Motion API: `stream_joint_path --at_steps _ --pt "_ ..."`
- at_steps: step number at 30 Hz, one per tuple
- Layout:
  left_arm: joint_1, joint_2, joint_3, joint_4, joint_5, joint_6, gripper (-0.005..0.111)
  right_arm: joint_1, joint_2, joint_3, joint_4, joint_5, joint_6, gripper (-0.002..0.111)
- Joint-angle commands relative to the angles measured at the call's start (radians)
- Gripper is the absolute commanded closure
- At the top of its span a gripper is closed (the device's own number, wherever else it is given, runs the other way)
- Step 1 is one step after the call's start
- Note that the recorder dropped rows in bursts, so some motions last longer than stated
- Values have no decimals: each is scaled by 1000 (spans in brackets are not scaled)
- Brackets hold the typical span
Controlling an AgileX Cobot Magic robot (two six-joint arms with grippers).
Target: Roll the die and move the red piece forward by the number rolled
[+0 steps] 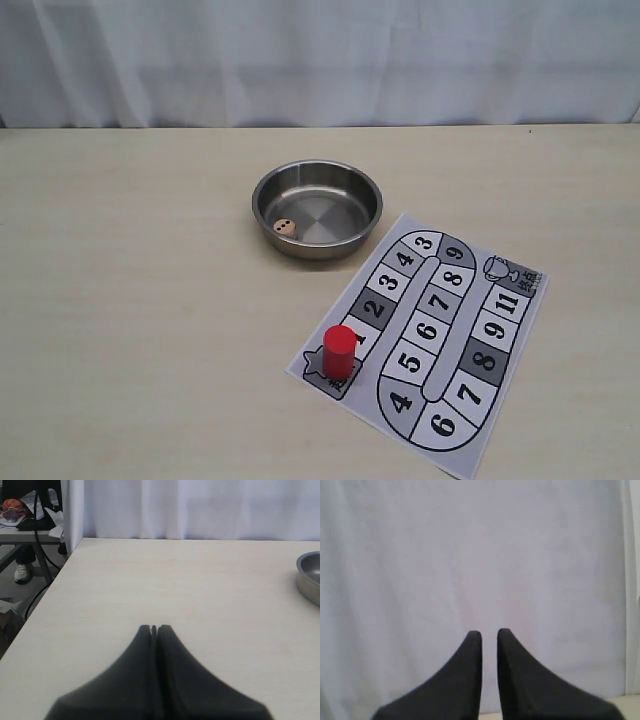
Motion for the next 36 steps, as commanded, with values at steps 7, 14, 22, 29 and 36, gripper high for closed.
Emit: stream_joint_path --at_steps 7,14,22,29,36 --pt "0 -1 2 -1 -13 -6 107 -2 369 -322 73 372 -147 97" --pt "0 -1 2 -1 -13 -6 107 -2 594 -387 173 428 -288 93" --pt "0 -1 2 -1 -13 -6 107 181 812 -388 142 409 -381 65" --pt "0 -1 2 -1 -13 -6 107 293 1036 -461 145 443 -318 60" --pt "0 -1 2 -1 -13 -6 107 383 1235 -607 147 468 -271 61"
